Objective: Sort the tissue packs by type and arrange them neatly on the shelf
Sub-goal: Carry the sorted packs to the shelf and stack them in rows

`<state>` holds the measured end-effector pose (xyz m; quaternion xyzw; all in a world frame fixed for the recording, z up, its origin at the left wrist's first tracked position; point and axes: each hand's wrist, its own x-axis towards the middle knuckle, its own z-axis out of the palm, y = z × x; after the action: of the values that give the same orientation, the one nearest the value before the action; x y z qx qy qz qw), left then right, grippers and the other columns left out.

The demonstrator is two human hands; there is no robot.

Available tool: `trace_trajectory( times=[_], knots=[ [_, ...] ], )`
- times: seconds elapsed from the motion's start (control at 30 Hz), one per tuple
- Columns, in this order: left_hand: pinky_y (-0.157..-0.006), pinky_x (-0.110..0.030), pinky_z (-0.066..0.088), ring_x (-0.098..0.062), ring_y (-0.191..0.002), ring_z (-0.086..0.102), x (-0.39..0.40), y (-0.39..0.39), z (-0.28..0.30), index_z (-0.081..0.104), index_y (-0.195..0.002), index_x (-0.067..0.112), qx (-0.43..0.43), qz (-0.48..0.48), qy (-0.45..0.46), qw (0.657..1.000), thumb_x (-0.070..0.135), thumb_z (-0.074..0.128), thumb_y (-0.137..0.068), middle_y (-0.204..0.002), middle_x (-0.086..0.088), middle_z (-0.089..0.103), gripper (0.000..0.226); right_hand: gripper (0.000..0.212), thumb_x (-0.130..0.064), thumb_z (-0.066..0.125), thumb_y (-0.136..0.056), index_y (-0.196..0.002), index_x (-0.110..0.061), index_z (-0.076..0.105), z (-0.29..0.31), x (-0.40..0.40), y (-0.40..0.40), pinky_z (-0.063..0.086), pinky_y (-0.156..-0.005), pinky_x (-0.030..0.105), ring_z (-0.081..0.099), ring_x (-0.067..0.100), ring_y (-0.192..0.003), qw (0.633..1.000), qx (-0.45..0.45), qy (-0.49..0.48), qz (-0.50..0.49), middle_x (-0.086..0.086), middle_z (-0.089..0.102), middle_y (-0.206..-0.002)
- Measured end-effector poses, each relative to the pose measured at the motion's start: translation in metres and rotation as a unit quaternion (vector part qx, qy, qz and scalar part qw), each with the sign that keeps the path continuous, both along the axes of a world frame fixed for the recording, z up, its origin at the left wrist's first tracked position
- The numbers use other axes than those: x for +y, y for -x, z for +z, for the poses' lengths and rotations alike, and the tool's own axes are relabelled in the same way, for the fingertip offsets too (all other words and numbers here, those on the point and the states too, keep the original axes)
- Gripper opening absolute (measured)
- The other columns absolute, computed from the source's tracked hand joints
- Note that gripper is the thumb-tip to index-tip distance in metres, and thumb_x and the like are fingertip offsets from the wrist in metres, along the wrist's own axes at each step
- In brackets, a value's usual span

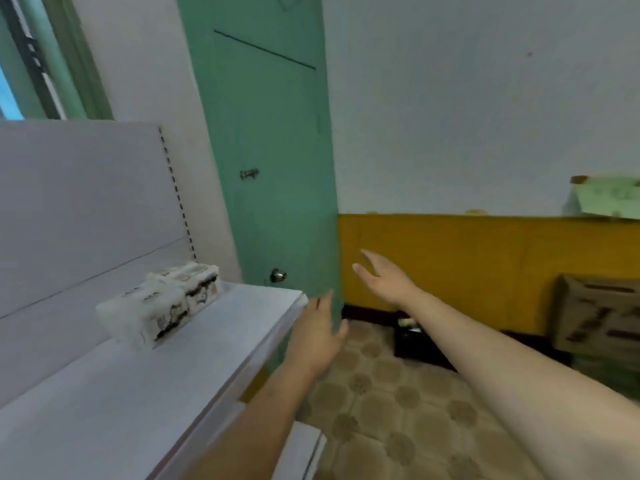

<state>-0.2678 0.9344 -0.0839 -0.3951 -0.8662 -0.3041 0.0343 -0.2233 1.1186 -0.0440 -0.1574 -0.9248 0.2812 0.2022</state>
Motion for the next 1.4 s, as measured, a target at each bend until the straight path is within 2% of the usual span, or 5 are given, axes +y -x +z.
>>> trace_trajectory(
  times=[0.23,0.37,0.57,1.07,1.4],
  knots=[
    [-0.112,-0.033,0.033,-0.025,-0.138,0.039,0.044,-0.177,-0.088,0.032,-0.152,0.012,-0.071,-0.187,0.088,0.976,0.031,0.054,-0.098,-0.152,-0.010,0.037,0.061,0.073,-0.063,0.031,-0.098,-0.157,-0.022,0.014,-0.067,0.005,-0.258,0.029,-0.114,0.036,0.028,0.020,-0.145,0.972,-0.140,0.024,-0.185,-0.001,0.019,-0.162],
    [-0.107,-0.036,0.039,-0.032,-0.131,0.045,0.050,-0.314,-0.142,0.040,-0.144,0.007,-0.118,-0.308,0.166,0.929,0.029,0.055,-0.096,-0.145,-0.018,0.043,0.054,0.074,-0.062,0.031,-0.098,-0.156,-0.019,0.017,-0.125,-0.014,-0.444,0.024,-0.118,0.037,0.023,0.021,-0.148,0.922,-0.194,0.079,-0.324,0.001,0.021,-0.162],
    [-0.095,-0.034,0.047,-0.025,-0.126,0.050,0.051,-0.443,-0.162,0.019,-0.156,0.020,-0.060,-0.436,0.258,0.860,0.039,0.046,-0.101,-0.159,-0.004,0.025,0.064,0.076,-0.064,0.029,-0.097,-0.156,-0.018,0.018,-0.175,-0.039,-0.646,0.035,-0.111,0.041,0.035,0.028,-0.142,0.844,-0.187,0.150,-0.480,0.007,0.029,-0.159],
    [-0.103,-0.038,0.042,-0.032,-0.133,0.042,0.188,-0.707,-0.223,0.023,-0.155,0.014,-0.049,-0.451,0.353,0.818,0.039,0.045,-0.102,-0.154,-0.013,0.033,0.062,0.072,-0.052,0.035,-0.101,-0.157,-0.017,0.007,-0.256,0.046,-0.899,0.041,-0.103,0.040,0.039,0.034,-0.136,0.798,-0.307,0.174,-0.489,0.015,0.022,-0.159],
    [-0.099,-0.041,0.045,-0.036,-0.128,0.044,0.284,-0.762,-0.296,0.028,-0.151,0.011,-0.064,-0.406,0.415,0.811,0.039,0.043,-0.101,-0.148,-0.016,0.037,0.059,0.068,-0.049,0.034,-0.102,-0.156,-0.015,0.011,-0.295,0.199,-0.932,0.030,-0.114,0.044,0.022,0.033,-0.145,0.817,-0.340,0.169,-0.434,0.012,0.017,-0.161]
  ],
)
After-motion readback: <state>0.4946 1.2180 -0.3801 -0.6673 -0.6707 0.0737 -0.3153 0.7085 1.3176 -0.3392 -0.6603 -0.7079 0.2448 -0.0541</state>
